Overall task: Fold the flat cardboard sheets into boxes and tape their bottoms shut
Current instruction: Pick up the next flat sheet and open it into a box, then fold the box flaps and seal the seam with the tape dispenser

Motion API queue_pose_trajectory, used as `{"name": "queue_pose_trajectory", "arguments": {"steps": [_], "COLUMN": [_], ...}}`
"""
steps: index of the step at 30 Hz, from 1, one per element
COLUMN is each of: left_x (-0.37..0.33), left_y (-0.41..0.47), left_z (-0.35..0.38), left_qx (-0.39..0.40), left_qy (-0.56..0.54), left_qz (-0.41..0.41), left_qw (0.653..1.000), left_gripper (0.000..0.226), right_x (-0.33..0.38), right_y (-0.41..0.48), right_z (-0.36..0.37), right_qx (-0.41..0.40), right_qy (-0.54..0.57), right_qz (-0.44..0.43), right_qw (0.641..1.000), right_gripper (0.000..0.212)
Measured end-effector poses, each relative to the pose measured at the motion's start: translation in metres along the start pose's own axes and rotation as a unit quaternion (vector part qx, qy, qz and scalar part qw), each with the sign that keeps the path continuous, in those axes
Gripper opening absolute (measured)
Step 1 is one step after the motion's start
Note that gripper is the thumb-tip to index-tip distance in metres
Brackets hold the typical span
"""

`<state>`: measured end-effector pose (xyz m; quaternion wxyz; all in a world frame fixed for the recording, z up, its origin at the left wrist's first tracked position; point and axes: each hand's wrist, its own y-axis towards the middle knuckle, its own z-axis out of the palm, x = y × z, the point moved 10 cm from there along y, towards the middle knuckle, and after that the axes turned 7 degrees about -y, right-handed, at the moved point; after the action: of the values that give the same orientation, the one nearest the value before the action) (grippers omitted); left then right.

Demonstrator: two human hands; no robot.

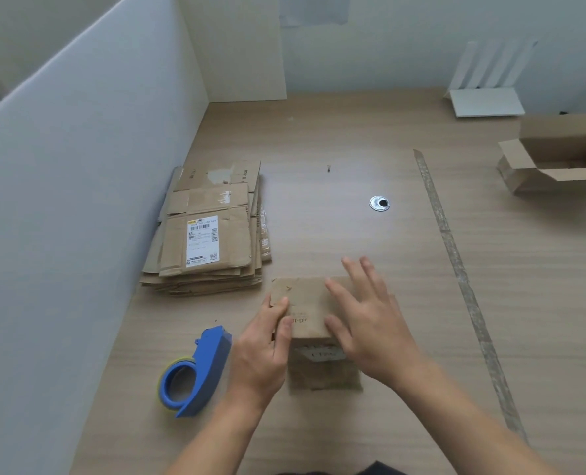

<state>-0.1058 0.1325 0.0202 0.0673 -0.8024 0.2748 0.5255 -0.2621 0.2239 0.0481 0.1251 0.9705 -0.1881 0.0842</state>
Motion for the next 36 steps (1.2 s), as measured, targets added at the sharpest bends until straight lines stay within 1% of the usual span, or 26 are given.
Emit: {"name": "queue_pose_trajectory", "arguments": {"steps": [3, 5, 7, 9, 11, 13, 15, 16, 17, 19, 20, 22, 24, 25, 27, 30, 32, 36], "left_x": [0.007, 0.007, 0.010, 0.018, 0.028, 0.046, 0.069, 0.083, 0.096, 0.119, 0.126, 0.133, 0.142, 0.148, 0.153, 0.152, 0.150, 0.119], "left_y": [0.001, 0.003, 0.007, 0.009, 0.009, 0.005, 0.000, -0.004, -0.008, -0.021, -0.027, -0.034, -0.038, -0.041, -0.047, -0.051, -0.049, -0.024], "left_z": [-0.001, -0.001, 0.001, -0.001, -0.010, -0.028, -0.051, -0.060, -0.068, -0.080, -0.087, -0.096, -0.092, -0.086, -0.075, -0.071, -0.072, -0.084], "left_qx": [-0.006, 0.007, 0.035, 0.048, 0.043, 0.019, 0.001, 0.009, 0.027, 0.067, 0.075, 0.072, 0.094, 0.108, 0.109, 0.075, 0.054, 0.026], "left_qy": [-0.025, -0.043, -0.098, -0.153, -0.146, -0.093, 0.010, 0.081, 0.157, 0.304, 0.355, 0.391, 0.395, 0.387, 0.338, 0.283, 0.250, 0.176], "left_qz": [-0.034, -0.059, -0.097, -0.137, -0.156, -0.171, -0.185, -0.196, -0.208, -0.232, -0.243, -0.261, -0.277, -0.280, -0.274, -0.262, -0.254, -0.201], "left_qw": [0.999, 0.997, 0.990, 0.977, 0.976, 0.981, 0.983, 0.977, 0.965, 0.922, 0.900, 0.880, 0.871, 0.872, 0.894, 0.920, 0.933, 0.963], "left_gripper": [0.034, 0.027, 0.036, 0.045, 0.044, 0.046, 0.046, 0.050, 0.055, 0.064, 0.067, 0.072, 0.077, 0.079, 0.082, 0.078, 0.075, 0.071], "right_x": [0.017, 0.015, 0.011, 0.010, 0.013, 0.015, 0.014, 0.014, 0.014, 0.014, 0.015, 0.016, 0.015, 0.015, 0.015, 0.015, 0.013, 0.013], "right_y": [-0.002, -0.003, -0.003, 0.003, 0.008, 0.011, 0.010, 0.009, 0.008, 0.007, 0.007, 0.008, 0.010, 0.010, 0.010, 0.009, 0.009, 0.009], "right_z": [0.012, 0.014, 0.013, 0.015, 0.019, 0.021, 0.023, 0.023, 0.023, 0.024, 0.025, 0.026, 0.025, 0.025, 0.023, 0.018, 0.016, 0.015], "right_qx": [0.010, 0.015, 0.030, 0.061, 0.091, 0.104, 0.105, 0.099, 0.095, 0.103, 0.115, 0.138, 0.152, 0.157, 0.150, 0.116, 0.101, 0.078], "right_qy": [-0.034, -0.025, 0.006, 0.030, 0.040, 0.045, 0.050, 0.050, 0.048, 0.046, 0.045, 0.044, 0.042, 0.042, 0.047, 0.075, 0.081, 0.080], "right_qz": [-0.011, 0.000, 0.015, 0.024, 0.026, 0.024, 0.025, 0.025, 0.023, 0.018, 0.015, 0.010, 0.007, 0.005, 0.005, 0.015, 0.017, 0.018], "right_qw": [0.999, 1.000, 0.999, 0.997, 0.995, 0.993, 0.993, 0.994, 0.994, 0.993, 0.992, 0.989, 0.987, 0.987, 0.987, 0.990, 0.991, 0.994], "right_gripper": [0.052, 0.051, 0.048, 0.050, 0.057, 0.062, 0.061, 0.060, 0.058, 0.059, 0.062, 0.066, 0.061, 0.058, 0.059, 0.065, 0.062, 0.057]}}
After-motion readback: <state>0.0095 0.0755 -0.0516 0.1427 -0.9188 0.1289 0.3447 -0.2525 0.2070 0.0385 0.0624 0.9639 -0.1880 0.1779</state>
